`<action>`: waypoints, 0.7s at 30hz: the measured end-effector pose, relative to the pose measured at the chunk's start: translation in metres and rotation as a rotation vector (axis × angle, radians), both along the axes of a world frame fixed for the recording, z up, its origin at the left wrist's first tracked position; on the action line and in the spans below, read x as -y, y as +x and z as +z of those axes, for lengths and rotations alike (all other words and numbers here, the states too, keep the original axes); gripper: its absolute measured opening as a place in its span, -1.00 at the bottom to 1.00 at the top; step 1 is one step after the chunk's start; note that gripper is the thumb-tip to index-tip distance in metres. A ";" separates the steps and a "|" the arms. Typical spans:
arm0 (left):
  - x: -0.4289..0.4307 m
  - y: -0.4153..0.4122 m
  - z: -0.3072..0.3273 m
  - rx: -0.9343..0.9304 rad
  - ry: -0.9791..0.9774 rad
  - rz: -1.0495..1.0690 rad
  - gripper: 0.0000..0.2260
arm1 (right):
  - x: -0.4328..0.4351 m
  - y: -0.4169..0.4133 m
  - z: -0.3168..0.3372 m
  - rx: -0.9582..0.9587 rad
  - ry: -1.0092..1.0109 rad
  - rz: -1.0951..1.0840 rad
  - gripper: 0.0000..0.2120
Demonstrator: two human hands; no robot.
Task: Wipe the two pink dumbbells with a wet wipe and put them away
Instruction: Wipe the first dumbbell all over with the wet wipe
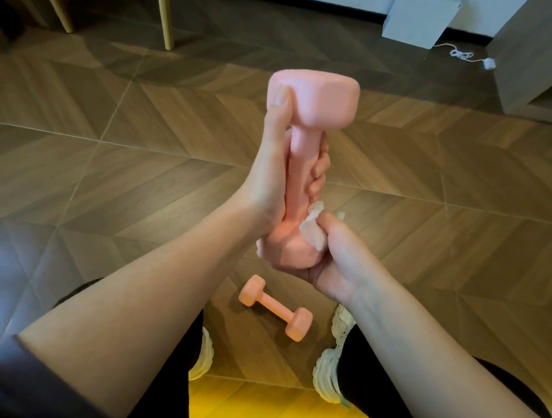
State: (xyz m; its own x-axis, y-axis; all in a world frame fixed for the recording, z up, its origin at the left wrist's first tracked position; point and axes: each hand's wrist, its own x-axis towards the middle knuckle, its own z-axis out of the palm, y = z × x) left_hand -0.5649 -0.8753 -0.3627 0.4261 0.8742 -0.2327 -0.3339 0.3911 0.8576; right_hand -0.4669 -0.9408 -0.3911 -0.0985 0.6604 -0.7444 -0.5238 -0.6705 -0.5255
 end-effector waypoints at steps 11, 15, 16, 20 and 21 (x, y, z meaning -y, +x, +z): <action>-0.003 0.000 0.001 -0.074 0.116 -0.110 -0.33 | 0.001 -0.007 -0.009 0.062 -0.005 -0.106 -0.81; -0.007 0.002 -0.004 -0.247 0.142 0.059 -0.29 | 0.002 -0.002 -0.013 0.240 0.060 -0.143 -0.87; -0.007 0.001 -0.004 -0.226 0.099 0.111 -0.32 | 0.003 0.000 -0.013 0.276 0.092 -0.131 -0.85; -0.005 -0.001 -0.002 -0.153 0.046 0.165 -0.37 | 0.003 -0.006 -0.012 0.238 0.078 -0.080 -0.86; -0.004 -0.001 -0.001 -0.159 0.069 0.161 -0.37 | 0.002 -0.009 -0.011 0.194 0.044 -0.051 -0.85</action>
State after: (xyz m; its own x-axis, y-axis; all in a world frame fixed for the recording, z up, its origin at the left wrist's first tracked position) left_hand -0.5661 -0.8711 -0.3637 0.2424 0.9441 -0.2233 -0.2460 0.2824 0.9272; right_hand -0.4759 -0.9426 -0.4020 0.0783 0.6935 -0.7162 -0.4425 -0.6196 -0.6483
